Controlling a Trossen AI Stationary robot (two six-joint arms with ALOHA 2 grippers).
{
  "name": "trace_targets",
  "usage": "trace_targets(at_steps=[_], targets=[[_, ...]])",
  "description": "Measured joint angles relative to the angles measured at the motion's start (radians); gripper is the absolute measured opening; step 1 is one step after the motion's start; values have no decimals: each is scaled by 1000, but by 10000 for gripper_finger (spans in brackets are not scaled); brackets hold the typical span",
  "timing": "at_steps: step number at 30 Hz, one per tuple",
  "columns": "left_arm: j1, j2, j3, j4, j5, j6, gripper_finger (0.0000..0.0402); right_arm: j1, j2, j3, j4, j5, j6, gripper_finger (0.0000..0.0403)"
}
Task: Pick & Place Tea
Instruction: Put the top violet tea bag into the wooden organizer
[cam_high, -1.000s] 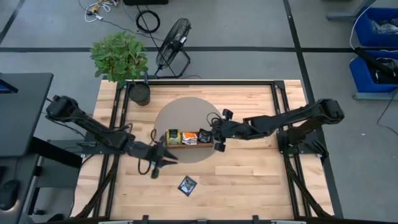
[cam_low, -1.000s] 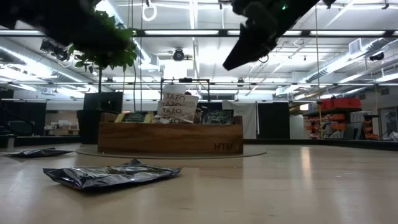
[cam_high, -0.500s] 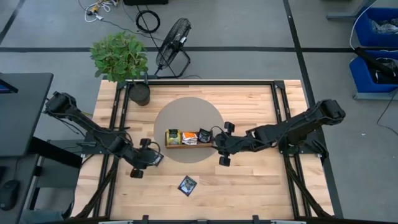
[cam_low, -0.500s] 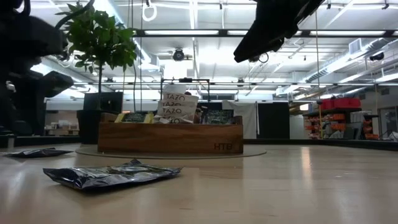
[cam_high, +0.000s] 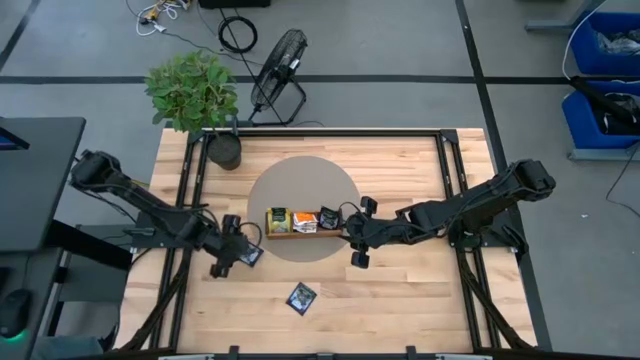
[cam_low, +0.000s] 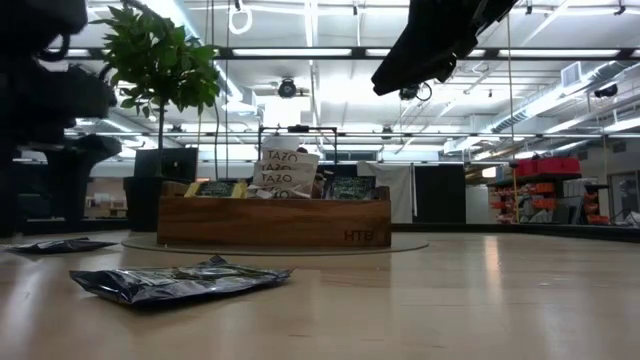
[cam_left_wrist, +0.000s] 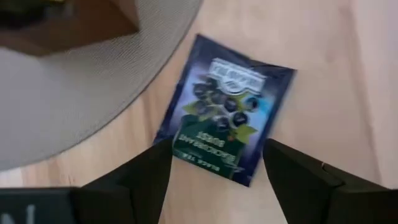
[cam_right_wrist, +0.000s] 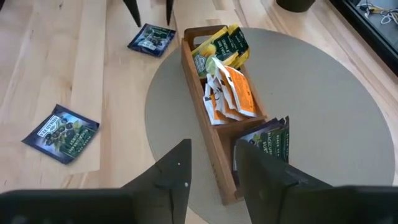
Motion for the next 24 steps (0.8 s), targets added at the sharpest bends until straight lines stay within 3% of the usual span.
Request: trace_targets(at_steps=[7,24], targets=[[55,0,-55,51,73,-104,253,0,0,0,1,-3,0,132],[55,0,-84,94,48,-229,241,0,0,0,1,0,3,132]])
